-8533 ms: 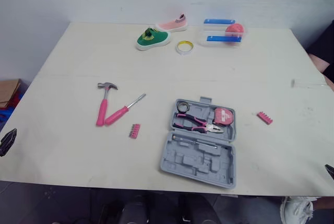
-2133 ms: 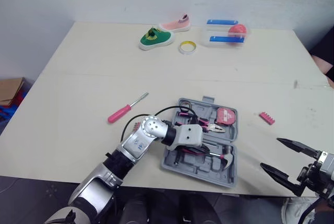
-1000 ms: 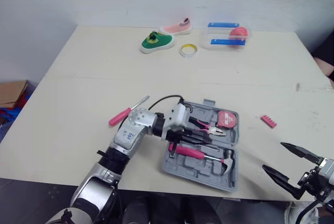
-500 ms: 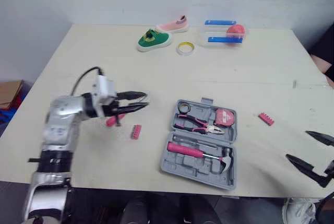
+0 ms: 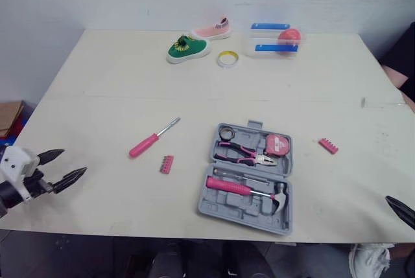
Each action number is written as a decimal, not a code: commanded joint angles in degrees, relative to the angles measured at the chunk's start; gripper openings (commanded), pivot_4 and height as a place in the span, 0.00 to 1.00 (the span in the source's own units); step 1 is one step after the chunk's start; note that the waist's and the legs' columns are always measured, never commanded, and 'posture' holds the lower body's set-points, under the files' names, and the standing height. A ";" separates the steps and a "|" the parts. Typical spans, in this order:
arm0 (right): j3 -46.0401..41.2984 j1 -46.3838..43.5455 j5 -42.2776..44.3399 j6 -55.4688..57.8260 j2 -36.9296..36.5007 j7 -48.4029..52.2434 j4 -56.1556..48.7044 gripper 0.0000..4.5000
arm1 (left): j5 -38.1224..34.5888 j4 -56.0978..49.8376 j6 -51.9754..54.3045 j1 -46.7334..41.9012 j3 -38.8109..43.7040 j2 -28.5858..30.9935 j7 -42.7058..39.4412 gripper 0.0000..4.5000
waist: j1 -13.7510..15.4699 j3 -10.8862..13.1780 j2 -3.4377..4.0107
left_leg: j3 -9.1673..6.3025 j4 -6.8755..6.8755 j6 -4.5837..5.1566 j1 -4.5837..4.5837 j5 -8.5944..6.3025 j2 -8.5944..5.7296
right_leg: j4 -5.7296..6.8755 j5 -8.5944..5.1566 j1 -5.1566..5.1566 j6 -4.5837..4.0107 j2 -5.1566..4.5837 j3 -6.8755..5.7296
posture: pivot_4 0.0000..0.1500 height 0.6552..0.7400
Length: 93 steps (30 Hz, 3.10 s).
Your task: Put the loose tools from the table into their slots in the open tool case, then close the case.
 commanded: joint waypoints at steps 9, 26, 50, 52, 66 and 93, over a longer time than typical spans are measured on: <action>-2.13 1.76 1.85 -1.98 -0.22 -0.99 2.95 1.00 | -4.71 -8.73 4.89 6.56 4.73 -1.35 2.59 0.99 | -0.35 0.01 0.05 | 0.01 -0.05 0.01 0.03 -0.02 -0.07 | 0.00 -0.01 0.04 -0.01 -0.09 0.00 | 1.00 1.00; 14.79 -3.12 6.46 12.76 9.53 -2.53 -35.06 1.00 | -9.72 -52.76 26.61 11.13 -7.07 -8.27 14.31 0.99 | -0.07 0.08 0.14 | 0.07 0.02 0.21 -0.02 0.09 -0.16 | 0.11 0.08 0.06 0.16 -0.09 0.08 | 1.00 1.00; 29.01 -15.43 6.25 12.15 12.10 9.20 -38.33 1.00 | 9.02 -57.32 35.36 5.47 -32.80 -31.13 44.83 0.99 | 0.03 0.10 0.06 | 0.06 0.19 0.52 0.02 0.44 -0.25 | 0.24 0.23 0.11 0.37 0.04 0.17 | 1.00 1.00; 29.61 -15.28 6.28 12.73 12.14 9.39 -39.60 1.00 | 9.49 -56.84 35.90 5.65 -33.12 -32.35 45.99 0.99 | 0.03 0.10 0.06 | 0.06 0.19 0.51 0.05 0.45 -0.24 | 0.28 0.23 0.11 0.37 0.05 0.17 | 1.00 1.00; 29.12 -13.90 5.68 17.75 10.59 4.03 -45.94 1.00 | 11.52 -55.61 38.78 6.84 -35.53 -37.07 49.73 0.99 | 0.16 0.08 0.07 | 0.03 0.29 0.52 0.06 0.48 -0.26 | 0.38 0.22 0.12 0.35 0.01 0.17 | 1.00 1.00; 28.10 -15.84 3.34 17.52 9.66 0.33 -42.76 1.00 | -9.98 -60.40 24.54 -0.06 -25.07 -16.65 12.98 0.16 | 0.07 0.21 -0.12 | 0.00 0.21 0.47 -0.05 0.44 -0.21 | 0.35 0.14 0.04 0.14 -0.02 0.03 | 1.00 1.00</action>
